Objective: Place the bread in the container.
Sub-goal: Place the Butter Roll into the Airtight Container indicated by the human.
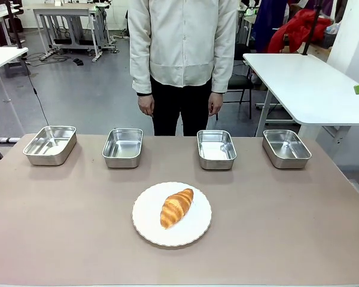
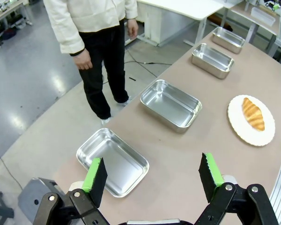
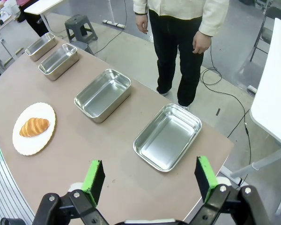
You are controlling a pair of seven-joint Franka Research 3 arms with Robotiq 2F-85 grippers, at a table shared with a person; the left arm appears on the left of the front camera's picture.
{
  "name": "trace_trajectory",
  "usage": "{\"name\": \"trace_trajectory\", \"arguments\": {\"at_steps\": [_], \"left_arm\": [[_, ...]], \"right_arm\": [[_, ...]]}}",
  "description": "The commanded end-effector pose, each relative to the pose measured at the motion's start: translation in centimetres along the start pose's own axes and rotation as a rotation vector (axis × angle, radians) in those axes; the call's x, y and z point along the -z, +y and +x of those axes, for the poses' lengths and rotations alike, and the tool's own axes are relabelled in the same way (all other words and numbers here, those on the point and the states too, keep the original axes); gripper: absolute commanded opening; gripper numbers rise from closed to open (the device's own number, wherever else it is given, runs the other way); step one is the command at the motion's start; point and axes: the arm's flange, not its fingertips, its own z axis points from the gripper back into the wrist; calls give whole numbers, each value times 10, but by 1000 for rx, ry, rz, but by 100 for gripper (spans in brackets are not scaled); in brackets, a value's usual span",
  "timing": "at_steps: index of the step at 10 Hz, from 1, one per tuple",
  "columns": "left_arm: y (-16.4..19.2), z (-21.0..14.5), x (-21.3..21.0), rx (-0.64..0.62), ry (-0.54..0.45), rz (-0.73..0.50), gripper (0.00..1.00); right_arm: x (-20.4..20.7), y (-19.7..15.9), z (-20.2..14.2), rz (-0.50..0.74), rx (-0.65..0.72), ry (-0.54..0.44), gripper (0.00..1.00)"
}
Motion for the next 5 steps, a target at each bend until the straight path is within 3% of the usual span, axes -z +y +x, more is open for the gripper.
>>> {"name": "trace_trajectory", "arguments": {"at_steps": [1, 5], "left_arm": [[-1, 1, -2, 0, -13, 3, 100], [-1, 1, -2, 0, -13, 3, 100]], "right_arm": [[0, -1, -1, 6, -3, -11, 100], [0, -1, -1, 6, -3, -11, 100]]}}
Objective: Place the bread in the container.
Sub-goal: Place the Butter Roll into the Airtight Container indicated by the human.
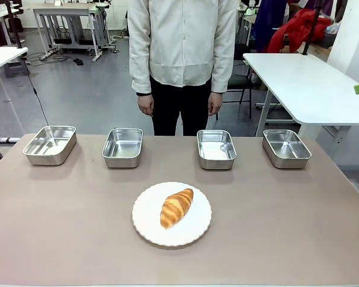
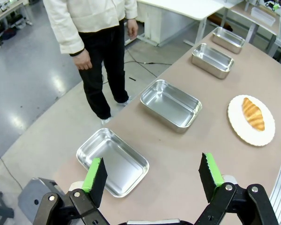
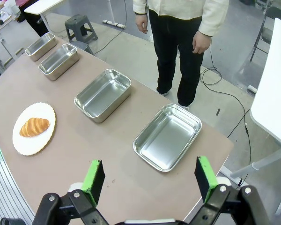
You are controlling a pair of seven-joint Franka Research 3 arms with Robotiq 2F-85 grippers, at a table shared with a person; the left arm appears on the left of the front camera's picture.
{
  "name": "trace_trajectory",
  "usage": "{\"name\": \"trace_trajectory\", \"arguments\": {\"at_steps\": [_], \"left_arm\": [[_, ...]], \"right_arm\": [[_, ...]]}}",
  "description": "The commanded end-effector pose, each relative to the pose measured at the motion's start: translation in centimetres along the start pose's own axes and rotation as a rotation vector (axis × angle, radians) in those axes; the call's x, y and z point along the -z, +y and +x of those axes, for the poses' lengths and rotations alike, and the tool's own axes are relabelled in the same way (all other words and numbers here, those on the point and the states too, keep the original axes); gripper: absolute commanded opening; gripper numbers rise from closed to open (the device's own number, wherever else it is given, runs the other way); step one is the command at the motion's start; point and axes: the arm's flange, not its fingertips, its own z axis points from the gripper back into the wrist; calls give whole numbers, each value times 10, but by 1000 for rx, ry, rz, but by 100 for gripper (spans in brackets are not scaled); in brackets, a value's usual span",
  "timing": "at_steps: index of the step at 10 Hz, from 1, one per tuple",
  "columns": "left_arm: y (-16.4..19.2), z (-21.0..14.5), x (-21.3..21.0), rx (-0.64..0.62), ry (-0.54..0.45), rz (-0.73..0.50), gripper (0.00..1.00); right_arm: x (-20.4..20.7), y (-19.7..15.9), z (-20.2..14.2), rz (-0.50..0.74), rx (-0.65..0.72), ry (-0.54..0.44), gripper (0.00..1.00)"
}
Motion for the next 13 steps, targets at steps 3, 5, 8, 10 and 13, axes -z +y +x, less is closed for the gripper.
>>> {"name": "trace_trajectory", "arguments": {"at_steps": [3, 5, 8, 10, 13], "left_arm": [[-1, 1, -2, 0, -13, 3, 100], [-1, 1, -2, 0, -13, 3, 100], [-1, 1, -2, 0, -13, 3, 100], [-1, 1, -2, 0, -13, 3, 100], [-1, 1, -2, 0, -13, 3, 100]], "right_arm": [[0, -1, -1, 6, -3, -11, 100], [0, -1, -1, 6, -3, -11, 100], [0, -1, -1, 6, -3, -11, 100], [0, -1, -1, 6, -3, -11, 100], [0, -1, -1, 6, -3, -11, 100]]}}
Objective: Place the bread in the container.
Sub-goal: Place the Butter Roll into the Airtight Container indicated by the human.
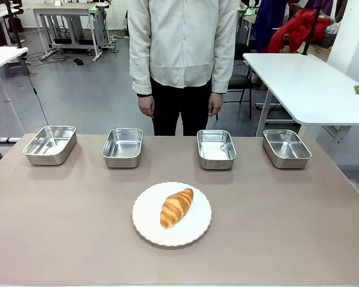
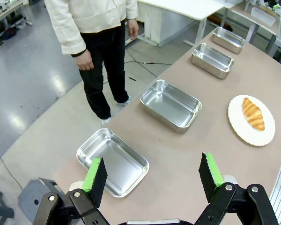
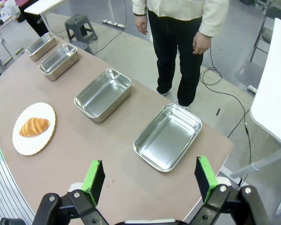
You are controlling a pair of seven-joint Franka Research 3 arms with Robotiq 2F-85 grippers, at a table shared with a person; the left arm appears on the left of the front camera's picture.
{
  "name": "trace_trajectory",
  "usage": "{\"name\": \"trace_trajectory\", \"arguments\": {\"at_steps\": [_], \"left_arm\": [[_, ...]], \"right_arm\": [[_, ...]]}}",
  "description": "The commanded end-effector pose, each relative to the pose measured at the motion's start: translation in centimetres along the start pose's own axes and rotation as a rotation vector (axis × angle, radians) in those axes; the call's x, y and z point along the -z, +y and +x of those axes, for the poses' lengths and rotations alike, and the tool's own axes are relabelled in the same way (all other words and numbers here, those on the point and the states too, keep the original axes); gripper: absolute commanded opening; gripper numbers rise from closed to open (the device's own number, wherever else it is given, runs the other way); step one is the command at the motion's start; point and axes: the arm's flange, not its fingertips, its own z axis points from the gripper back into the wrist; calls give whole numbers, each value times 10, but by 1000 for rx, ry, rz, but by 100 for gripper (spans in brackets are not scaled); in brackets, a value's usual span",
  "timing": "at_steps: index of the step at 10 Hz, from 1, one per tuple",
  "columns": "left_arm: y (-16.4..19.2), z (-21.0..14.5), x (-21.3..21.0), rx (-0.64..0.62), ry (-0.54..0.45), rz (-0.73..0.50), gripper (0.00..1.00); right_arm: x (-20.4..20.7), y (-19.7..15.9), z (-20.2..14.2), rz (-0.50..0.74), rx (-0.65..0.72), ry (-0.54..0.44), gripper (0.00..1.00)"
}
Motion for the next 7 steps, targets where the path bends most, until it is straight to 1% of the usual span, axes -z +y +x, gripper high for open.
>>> {"name": "trace_trajectory", "arguments": {"at_steps": [1, 7], "left_arm": [[-1, 1, -2, 0, -13, 3, 100], [-1, 1, -2, 0, -13, 3, 100]], "right_arm": [[0, -1, -1, 6, -3, -11, 100], [0, -1, -1, 6, -3, -11, 100]]}}
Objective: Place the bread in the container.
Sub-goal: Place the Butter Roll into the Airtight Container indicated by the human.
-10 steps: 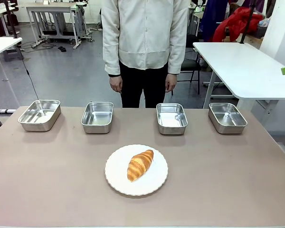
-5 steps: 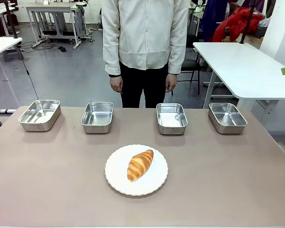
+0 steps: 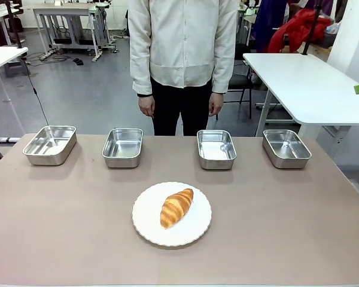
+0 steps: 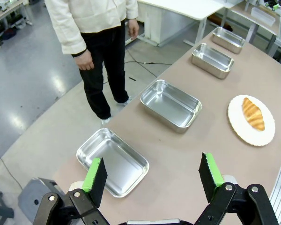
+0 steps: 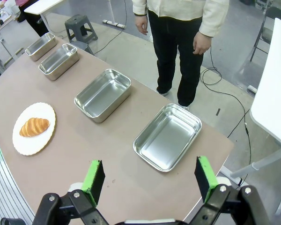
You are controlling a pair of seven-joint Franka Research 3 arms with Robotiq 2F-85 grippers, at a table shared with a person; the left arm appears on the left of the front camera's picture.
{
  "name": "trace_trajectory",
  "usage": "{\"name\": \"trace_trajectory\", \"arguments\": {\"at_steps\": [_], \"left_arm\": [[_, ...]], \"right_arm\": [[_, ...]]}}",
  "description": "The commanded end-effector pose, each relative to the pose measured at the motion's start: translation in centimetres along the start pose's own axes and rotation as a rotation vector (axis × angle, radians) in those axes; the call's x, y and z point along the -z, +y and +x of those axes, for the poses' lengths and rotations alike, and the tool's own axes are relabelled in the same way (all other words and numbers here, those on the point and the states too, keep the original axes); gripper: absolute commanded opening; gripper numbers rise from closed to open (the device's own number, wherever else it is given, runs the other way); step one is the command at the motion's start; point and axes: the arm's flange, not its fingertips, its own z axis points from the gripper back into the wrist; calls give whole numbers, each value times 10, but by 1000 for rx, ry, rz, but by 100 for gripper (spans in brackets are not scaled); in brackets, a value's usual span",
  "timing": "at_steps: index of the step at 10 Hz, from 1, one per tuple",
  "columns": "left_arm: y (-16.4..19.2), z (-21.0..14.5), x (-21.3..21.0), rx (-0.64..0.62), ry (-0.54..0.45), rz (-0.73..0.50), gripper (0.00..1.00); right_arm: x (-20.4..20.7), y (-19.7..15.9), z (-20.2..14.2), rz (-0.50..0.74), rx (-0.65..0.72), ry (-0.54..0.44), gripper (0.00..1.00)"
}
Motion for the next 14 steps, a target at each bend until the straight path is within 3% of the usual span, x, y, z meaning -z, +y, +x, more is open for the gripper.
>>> {"name": "trace_trajectory", "arguments": {"at_steps": [1, 14], "left_arm": [[-1, 1, -2, 0, -13, 3, 100], [-1, 1, -2, 0, -13, 3, 100]], "right_arm": [[0, -1, -1, 6, -3, -11, 100], [0, -1, -1, 6, -3, -11, 100]]}}
